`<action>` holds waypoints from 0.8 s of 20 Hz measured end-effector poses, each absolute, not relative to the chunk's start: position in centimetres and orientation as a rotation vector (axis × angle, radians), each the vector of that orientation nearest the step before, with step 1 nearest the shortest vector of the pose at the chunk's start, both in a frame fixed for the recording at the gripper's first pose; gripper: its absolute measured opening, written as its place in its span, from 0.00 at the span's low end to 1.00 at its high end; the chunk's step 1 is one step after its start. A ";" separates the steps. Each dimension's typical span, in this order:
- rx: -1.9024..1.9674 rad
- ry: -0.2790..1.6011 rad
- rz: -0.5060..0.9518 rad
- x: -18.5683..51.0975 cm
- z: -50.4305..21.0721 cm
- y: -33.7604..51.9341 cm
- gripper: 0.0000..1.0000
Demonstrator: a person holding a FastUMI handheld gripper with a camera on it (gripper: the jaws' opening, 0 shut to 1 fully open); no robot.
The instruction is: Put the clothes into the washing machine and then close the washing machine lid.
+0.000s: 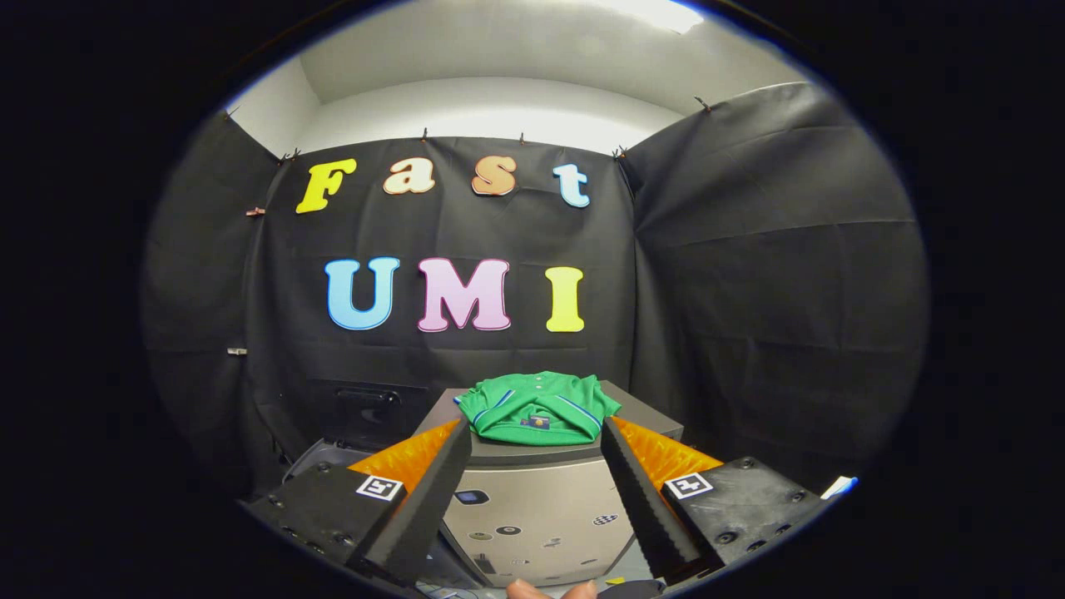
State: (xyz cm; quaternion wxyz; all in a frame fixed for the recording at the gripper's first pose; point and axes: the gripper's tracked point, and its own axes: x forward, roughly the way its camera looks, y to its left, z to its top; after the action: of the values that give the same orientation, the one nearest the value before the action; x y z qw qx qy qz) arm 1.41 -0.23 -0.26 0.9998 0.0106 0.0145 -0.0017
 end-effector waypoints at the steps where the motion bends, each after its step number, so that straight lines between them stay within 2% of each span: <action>1: 0.020 0.037 -0.005 2.0 -0.3 -0.4 0.98; 7: 0.003 0.077 0.041 7.4 0.4 0.5 0.98; 16: -0.055 0.324 0.049 19.1 -3.9 0.5 0.99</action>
State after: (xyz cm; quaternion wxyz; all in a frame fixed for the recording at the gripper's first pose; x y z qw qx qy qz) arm 19.14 0.52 -3.90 0.9863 -0.0274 0.1611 0.0246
